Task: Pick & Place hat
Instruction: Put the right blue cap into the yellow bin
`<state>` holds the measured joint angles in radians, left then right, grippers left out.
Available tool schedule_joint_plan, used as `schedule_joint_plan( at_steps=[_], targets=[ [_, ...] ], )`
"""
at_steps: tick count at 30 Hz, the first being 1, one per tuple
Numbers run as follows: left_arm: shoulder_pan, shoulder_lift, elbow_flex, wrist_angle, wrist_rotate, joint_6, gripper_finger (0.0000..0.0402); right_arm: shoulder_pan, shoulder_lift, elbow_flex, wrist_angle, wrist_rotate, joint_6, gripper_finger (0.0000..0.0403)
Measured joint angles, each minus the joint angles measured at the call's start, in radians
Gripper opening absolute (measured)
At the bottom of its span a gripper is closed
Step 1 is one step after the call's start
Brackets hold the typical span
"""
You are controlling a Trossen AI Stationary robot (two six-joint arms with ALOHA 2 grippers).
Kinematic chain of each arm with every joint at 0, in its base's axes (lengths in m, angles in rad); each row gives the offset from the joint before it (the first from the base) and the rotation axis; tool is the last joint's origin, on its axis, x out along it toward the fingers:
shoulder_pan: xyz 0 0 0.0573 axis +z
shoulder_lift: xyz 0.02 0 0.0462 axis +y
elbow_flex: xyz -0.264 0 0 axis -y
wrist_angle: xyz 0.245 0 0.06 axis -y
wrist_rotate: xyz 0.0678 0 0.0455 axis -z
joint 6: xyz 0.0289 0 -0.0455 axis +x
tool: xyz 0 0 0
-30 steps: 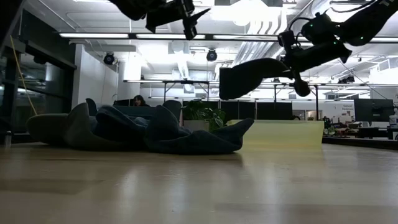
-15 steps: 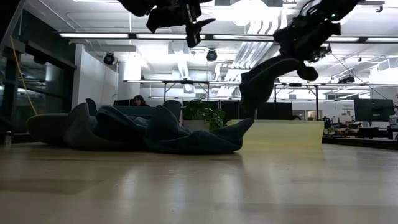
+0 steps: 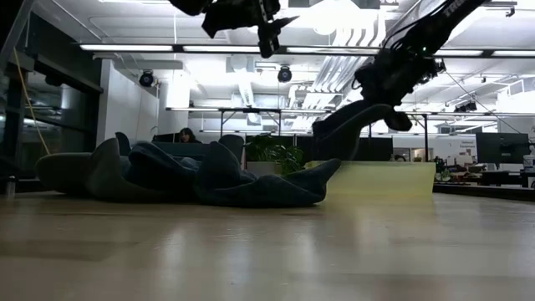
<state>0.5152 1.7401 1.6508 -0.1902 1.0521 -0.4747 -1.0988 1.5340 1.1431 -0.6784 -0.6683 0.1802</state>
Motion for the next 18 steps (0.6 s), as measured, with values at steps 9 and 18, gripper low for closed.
schedule_joint_plan(
  at_steps=[9,18],
  targets=[
    [-0.013,0.000,0.000,0.000,-0.036,-0.001,0.0215,0.006,0.102,0.000,0.013,0.007,-0.006,0.0005],
    [-0.013,0.000,0.000,-0.005,-0.044,-0.005,0.0215,0.006,0.127,0.000,-0.022,0.141,-0.007,0.0019]
  ],
)
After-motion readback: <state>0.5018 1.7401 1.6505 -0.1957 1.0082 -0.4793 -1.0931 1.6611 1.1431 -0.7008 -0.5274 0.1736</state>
